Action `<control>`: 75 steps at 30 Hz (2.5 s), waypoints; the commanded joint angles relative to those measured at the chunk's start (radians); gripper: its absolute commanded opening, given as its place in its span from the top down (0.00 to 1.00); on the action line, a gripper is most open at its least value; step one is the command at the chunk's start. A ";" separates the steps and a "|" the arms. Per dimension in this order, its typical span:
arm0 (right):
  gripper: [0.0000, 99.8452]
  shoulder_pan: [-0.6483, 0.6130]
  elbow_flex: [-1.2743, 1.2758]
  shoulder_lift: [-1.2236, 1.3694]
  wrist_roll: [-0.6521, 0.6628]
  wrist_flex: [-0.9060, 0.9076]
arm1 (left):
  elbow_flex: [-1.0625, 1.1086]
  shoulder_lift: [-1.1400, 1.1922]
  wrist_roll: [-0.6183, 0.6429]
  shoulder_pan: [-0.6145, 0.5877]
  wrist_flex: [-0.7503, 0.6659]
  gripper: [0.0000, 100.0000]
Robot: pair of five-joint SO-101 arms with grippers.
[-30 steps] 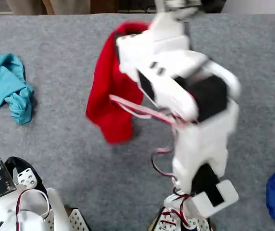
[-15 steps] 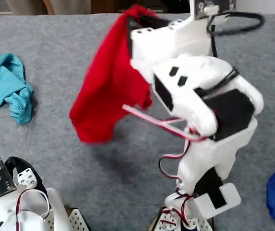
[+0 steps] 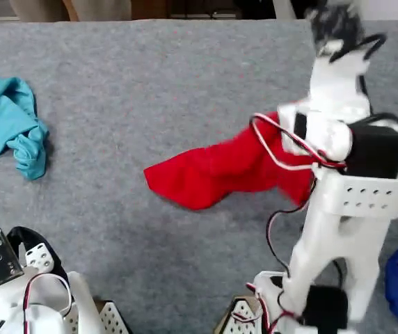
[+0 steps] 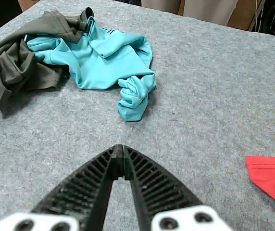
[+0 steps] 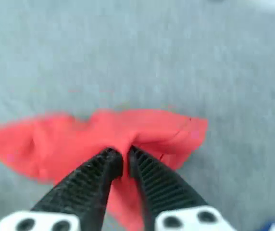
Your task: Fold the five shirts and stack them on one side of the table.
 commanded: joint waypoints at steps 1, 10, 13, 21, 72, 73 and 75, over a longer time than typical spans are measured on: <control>0.76 0.084 0.269 -0.148 0.110 0.003 | 0.000 0.007 -0.012 -0.006 -0.012 0.98; 0.64 -0.088 0.667 -0.463 0.181 -0.140 | 0.000 0.007 -0.012 -0.008 -0.012 0.98; 0.65 -0.352 0.785 -0.464 0.017 -0.184 | 0.000 0.005 -0.012 -0.008 -0.012 0.98; 0.83 -0.757 0.809 -0.163 -0.247 -0.454 | 0.000 0.005 -0.008 -0.009 -0.012 0.98; 0.99 -0.743 -1.089 0.490 -0.347 -0.219 | 0.000 0.007 -0.011 -0.006 -0.012 0.98; 0.99 -0.745 -1.141 0.479 -0.347 -0.245 | 0.000 0.007 -0.011 -0.006 -0.012 0.98; 0.99 -0.746 -1.214 0.460 -0.347 -0.301 | 0.000 0.007 -0.011 -0.006 -0.012 0.98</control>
